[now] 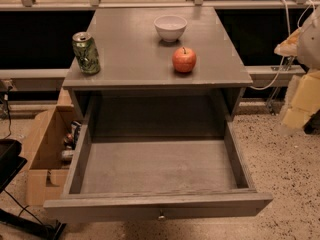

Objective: Place green can into top drawer

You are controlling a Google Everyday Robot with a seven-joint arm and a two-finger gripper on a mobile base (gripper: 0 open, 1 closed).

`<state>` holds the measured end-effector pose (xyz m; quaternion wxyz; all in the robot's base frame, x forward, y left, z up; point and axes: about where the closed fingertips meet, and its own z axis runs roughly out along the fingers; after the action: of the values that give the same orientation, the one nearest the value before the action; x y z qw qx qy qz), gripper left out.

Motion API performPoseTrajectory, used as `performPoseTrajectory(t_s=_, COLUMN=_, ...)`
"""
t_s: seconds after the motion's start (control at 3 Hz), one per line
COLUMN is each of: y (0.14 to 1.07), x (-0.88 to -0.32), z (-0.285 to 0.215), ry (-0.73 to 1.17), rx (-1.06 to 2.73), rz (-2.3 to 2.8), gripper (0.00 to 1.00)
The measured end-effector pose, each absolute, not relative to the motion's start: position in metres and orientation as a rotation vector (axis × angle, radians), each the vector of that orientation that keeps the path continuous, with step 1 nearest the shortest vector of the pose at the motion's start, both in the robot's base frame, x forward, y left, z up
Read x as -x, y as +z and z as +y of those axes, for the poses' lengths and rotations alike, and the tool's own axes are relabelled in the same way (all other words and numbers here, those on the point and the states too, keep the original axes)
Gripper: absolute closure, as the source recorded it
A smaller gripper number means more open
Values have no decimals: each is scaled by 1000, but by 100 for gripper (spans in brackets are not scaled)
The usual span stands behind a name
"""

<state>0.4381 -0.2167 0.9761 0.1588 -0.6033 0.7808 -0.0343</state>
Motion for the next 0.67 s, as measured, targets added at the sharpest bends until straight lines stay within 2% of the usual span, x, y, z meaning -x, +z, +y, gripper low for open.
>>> performPoseTrajectory(t_s=0.67, y=971, x=-456, z=-200, ry=-36, rx=1667, rz=2172, gripper=0)
